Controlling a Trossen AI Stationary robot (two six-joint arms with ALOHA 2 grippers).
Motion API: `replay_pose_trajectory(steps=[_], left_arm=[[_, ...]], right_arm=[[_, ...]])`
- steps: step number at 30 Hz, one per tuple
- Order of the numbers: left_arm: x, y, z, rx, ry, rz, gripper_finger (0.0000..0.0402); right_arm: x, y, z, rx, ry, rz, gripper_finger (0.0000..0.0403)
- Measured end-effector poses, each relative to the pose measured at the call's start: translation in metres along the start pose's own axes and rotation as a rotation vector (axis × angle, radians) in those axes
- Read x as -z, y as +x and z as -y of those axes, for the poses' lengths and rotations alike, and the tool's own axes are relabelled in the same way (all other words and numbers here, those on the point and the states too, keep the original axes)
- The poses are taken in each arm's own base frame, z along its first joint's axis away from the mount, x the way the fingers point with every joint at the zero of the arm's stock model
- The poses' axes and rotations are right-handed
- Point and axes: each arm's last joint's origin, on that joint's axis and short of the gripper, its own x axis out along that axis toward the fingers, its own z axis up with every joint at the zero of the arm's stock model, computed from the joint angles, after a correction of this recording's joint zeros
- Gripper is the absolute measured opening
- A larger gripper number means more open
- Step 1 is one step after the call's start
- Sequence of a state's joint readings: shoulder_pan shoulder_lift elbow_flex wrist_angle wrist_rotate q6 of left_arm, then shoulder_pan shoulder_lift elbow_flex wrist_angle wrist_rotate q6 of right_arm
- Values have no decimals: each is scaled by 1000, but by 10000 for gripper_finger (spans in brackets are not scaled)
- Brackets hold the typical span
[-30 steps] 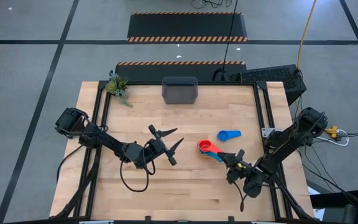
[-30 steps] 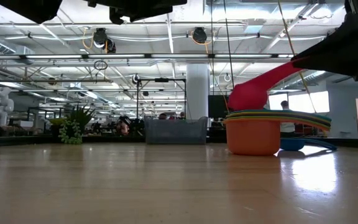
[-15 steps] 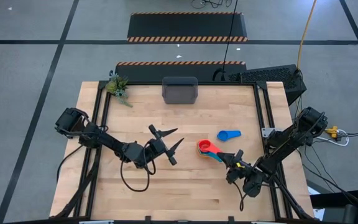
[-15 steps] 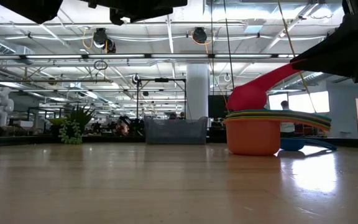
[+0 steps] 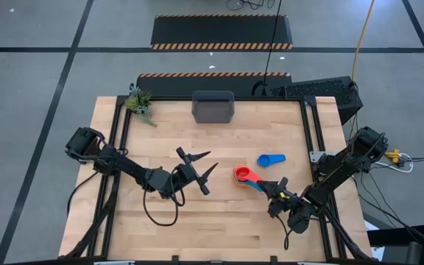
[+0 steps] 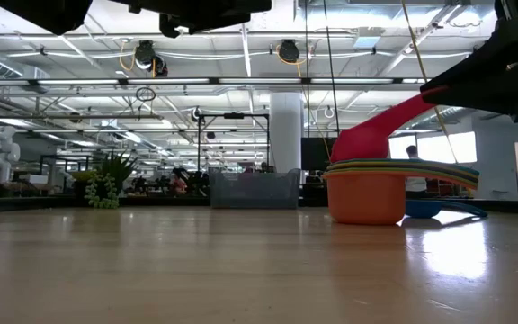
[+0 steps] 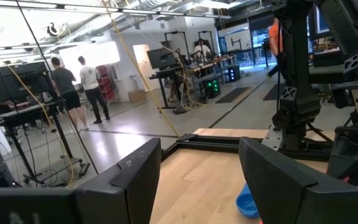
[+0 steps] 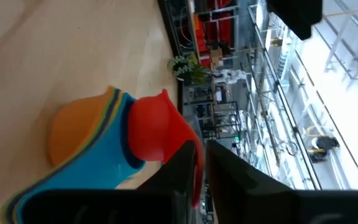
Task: Nest measuring cups in basket
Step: Stack the red measuring cup on top of the light blue measuring cup
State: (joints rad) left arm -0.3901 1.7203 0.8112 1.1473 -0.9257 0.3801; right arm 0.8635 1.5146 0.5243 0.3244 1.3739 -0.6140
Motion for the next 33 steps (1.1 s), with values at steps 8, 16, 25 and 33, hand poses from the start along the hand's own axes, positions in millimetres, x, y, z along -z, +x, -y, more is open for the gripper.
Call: replay_pose_trajectory(steps=[8, 16, 25, 33], left_arm=[[0, 0, 0, 0, 0, 0, 221], [0, 0, 0, 0, 0, 0, 221], [0, 0, 0, 0, -2, 0, 221], [0, 0, 0, 4, -5, 2, 221]], right_arm=[[-1, 0, -1, -34, 0, 24, 66], [-1, -2, -1, -37, -1, 34, 103], [-3, -4, -3, -104, 50, 80, 141], [1, -5, 1, -136, 102, 81, 148]])
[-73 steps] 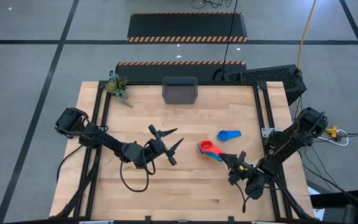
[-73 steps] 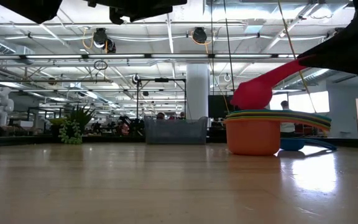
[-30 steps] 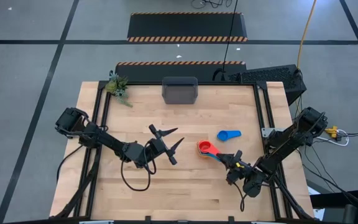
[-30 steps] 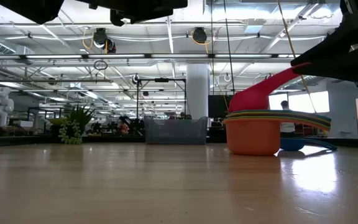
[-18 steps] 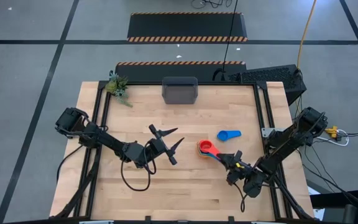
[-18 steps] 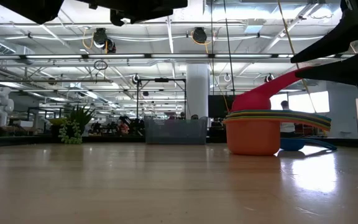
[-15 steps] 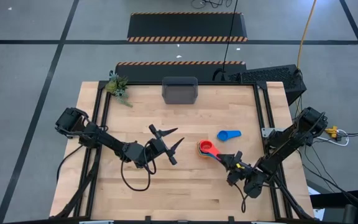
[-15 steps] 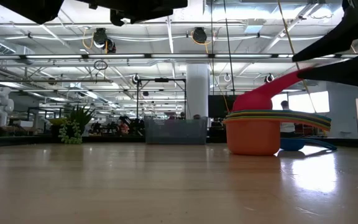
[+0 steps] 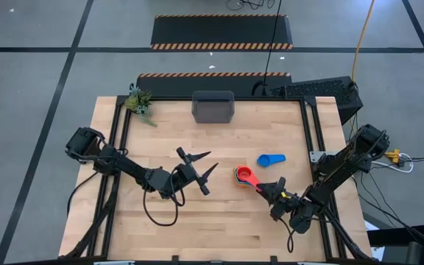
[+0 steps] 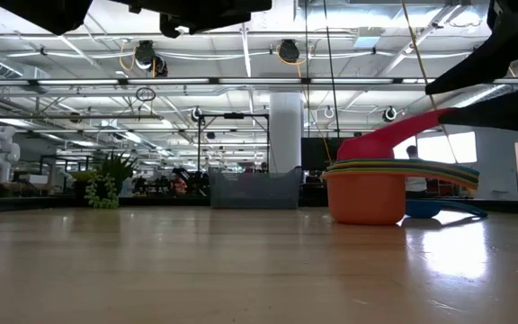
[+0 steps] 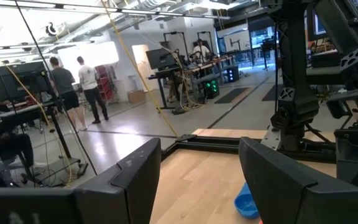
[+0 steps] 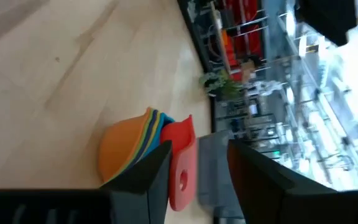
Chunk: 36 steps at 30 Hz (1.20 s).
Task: Nest measuring cups in basket
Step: Stack the red measuring cup on top of the light blue measuring cup
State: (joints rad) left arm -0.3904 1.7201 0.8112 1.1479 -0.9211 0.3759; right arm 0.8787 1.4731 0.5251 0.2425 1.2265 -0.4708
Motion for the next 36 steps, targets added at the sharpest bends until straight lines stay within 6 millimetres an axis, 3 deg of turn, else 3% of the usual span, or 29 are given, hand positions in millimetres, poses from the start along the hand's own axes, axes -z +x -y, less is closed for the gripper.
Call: replay_pose_trajectory(steps=[10, 21, 28, 36], left_arm=[[0, 0, 0, -1, -3, 0, 221], [0, 0, 0, 4, -14, 2, 221], [0, 0, 0, 4, -14, 2, 221], [0, 0, 0, 5, -14, 2, 221]], right_arm=[[16, -6, 18, -233, 201, -6, 149], [29, -2, 16, -399, 281, -104, 149], [29, -3, 17, -407, 298, -100, 149], [31, -7, 32, -319, 349, -84, 149]])
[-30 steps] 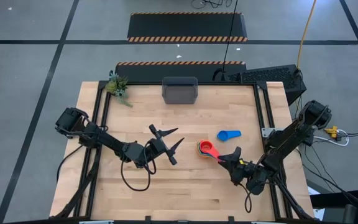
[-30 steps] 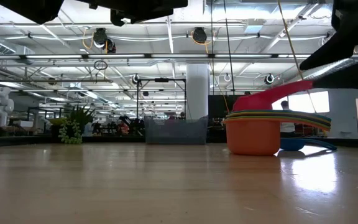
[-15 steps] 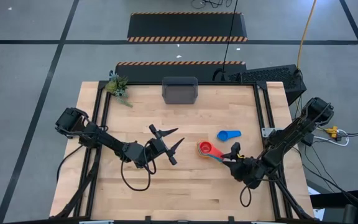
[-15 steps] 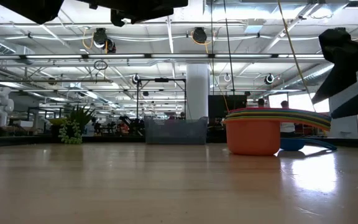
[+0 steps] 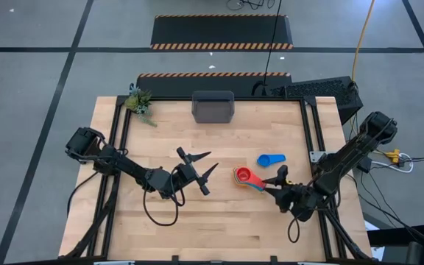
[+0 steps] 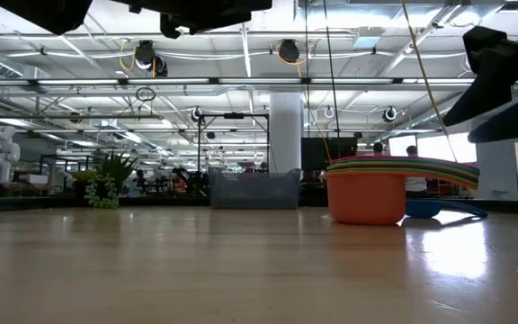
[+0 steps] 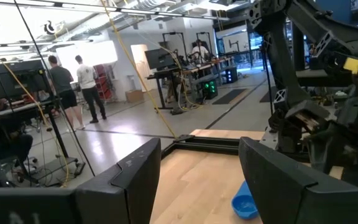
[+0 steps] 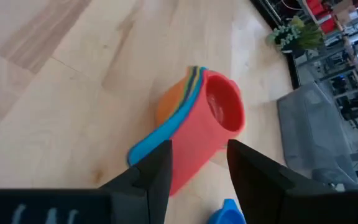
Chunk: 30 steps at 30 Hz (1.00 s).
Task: Nest measuring cups in basket
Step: Stack the red measuring cup on top of the light blue measuring cup
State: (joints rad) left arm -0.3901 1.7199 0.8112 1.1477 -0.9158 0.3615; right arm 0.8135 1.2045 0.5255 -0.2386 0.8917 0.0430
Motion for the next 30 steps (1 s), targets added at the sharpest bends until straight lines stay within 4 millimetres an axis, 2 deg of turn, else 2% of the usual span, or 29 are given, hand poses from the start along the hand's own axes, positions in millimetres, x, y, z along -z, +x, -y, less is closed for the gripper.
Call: replay_pose_trajectory(steps=[5, 10, 16, 30], left_arm=[[0, 1, -1, -4, 0, -1, 221], [2, 4, -4, -14, -16, -4, 221], [3, 5, -4, -14, -15, -15, 221], [3, 5, -4, -14, -16, -16, 221]], right_arm=[[8, -2, 15, 80, 84, -54, 148], [20, 7, 24, 71, 176, -187, 143], [23, 20, 21, -28, 212, -271, 126], [16, 23, 16, -121, 241, -229, 122]])
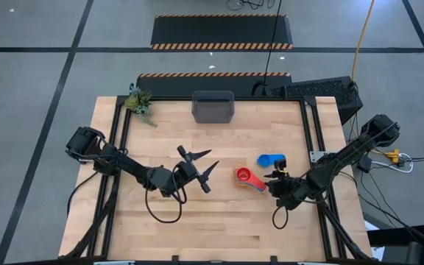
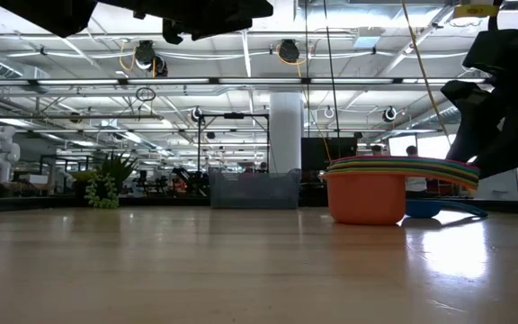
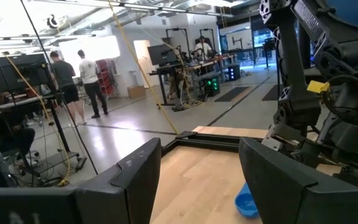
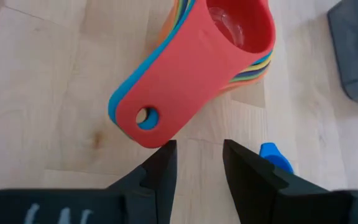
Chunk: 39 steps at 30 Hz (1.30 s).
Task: Nest measuring cups in basket
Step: Stack the red measuring cup on top of the light blue measuring cup, then stack the blue measuring cup on top of the red measuring cup
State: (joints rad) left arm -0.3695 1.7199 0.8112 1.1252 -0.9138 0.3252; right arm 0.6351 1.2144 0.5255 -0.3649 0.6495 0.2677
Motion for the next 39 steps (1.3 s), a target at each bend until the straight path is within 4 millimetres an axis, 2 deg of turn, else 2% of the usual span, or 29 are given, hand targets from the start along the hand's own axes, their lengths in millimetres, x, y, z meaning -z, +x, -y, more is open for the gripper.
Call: replay_pose_trajectory(steps=[25, 39], left_arm=[[0, 0, 0, 0, -1, -1, 221], [1, 0, 0, 0, -13, -5, 221]], right_arm=[[-3, 0, -3, -85, -2, 10, 122], [16, -2, 4, -7, 58, -160, 122]])
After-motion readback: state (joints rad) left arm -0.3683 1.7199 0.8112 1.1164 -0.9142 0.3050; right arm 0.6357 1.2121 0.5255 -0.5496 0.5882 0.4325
